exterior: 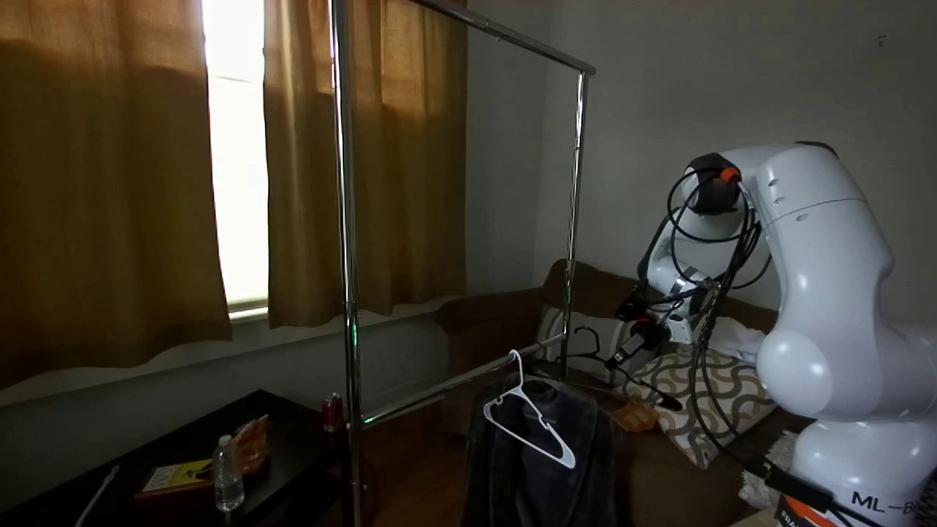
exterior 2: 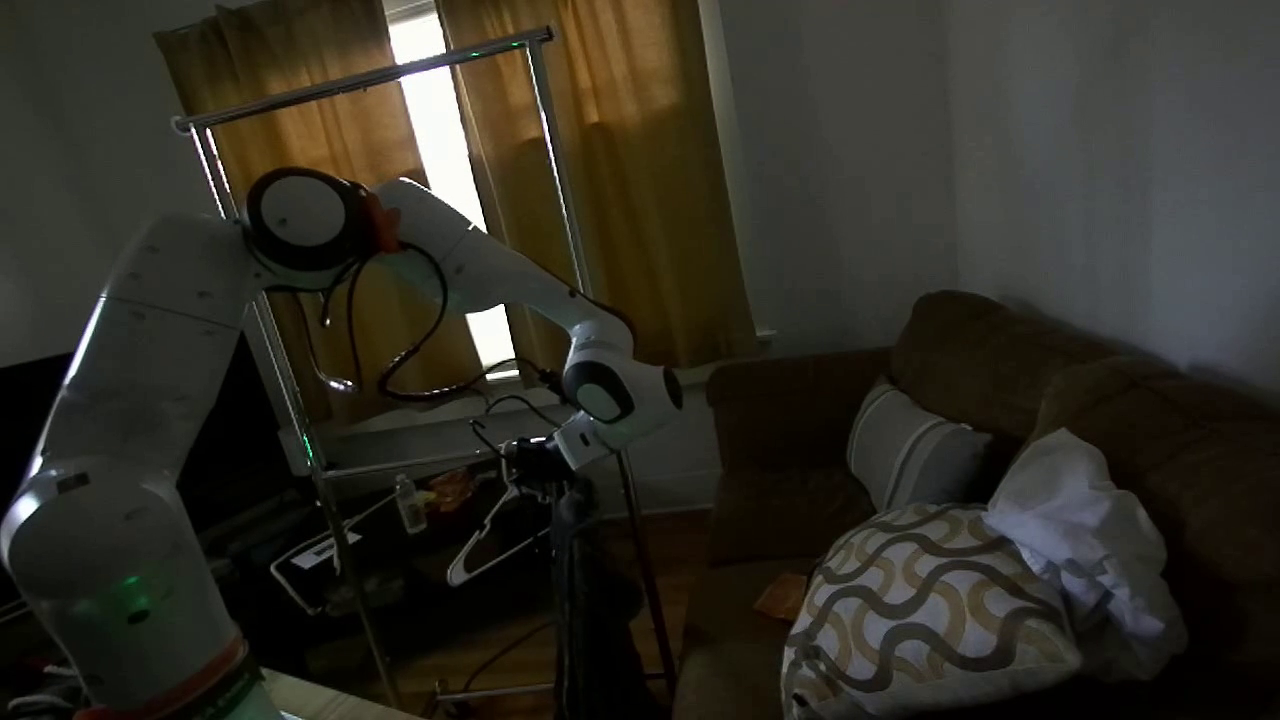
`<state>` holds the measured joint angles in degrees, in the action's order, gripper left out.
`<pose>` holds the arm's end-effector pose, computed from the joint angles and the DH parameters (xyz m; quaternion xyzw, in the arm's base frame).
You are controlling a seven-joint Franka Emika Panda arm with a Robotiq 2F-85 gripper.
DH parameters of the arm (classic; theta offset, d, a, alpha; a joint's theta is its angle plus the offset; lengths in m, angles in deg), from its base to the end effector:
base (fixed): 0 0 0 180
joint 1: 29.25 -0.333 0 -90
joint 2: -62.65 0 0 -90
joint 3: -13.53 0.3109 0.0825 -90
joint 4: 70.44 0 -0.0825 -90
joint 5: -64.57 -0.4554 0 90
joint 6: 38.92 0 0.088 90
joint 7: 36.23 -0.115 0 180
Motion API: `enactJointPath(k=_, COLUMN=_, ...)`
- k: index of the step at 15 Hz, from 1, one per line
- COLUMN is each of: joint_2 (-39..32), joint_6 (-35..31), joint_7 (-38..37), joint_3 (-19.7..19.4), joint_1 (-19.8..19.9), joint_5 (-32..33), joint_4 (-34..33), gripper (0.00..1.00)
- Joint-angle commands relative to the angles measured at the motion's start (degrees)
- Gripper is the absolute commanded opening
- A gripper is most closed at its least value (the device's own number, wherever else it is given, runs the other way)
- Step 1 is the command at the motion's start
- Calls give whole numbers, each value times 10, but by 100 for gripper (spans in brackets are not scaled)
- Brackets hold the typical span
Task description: Hang the black coat hanger on the bottom railing
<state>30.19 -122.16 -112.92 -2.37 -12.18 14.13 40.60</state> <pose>0.5135 -0.2266 0.1252 -0.3226 0.7723 0.5298 0.1371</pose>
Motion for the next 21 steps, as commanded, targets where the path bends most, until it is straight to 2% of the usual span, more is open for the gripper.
enactJointPath(k=1, joint_2=-21, joint_6=8, joint_7=-51, joint_3=6, joint_1=-3, joint_5=-64, joint_4=-2, gripper=2)
enactJointPath(k=10, joint_2=-73, joint_6=-40, joint_7=-101, joint_3=18, joint_1=-39, joint_5=-127, joint_4=-11, gripper=2)
enactJointPath(k=21, joint_2=-141, joint_6=-47, joint_7=-198, joint_3=38, joint_1=-41, joint_5=-231, joint_4=-76, gripper=2)
